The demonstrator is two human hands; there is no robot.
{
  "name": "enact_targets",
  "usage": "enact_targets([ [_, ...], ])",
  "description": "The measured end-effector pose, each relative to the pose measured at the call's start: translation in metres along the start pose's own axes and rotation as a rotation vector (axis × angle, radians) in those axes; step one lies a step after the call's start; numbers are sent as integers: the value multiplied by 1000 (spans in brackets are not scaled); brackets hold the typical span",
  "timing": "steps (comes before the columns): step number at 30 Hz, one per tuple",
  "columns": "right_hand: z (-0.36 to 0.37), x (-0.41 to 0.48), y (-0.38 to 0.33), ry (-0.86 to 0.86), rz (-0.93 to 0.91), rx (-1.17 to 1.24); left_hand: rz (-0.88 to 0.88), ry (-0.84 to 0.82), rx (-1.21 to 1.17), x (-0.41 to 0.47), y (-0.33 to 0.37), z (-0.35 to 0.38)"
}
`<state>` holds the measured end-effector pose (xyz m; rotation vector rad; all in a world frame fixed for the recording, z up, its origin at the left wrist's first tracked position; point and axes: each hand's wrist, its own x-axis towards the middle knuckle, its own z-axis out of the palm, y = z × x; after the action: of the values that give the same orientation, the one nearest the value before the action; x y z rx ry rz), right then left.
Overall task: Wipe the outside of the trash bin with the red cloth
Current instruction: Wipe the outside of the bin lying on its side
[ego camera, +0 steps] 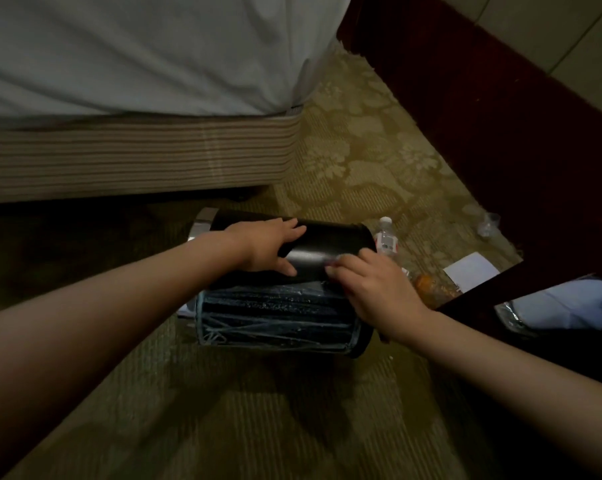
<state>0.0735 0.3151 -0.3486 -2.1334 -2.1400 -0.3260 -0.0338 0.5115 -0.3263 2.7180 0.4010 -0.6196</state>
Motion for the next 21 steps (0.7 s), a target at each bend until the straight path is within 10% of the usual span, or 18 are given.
enact_targets([
  [21,-14,-30,31,-7,-82,-124,18,-4,-27,0,-2,-5],
])
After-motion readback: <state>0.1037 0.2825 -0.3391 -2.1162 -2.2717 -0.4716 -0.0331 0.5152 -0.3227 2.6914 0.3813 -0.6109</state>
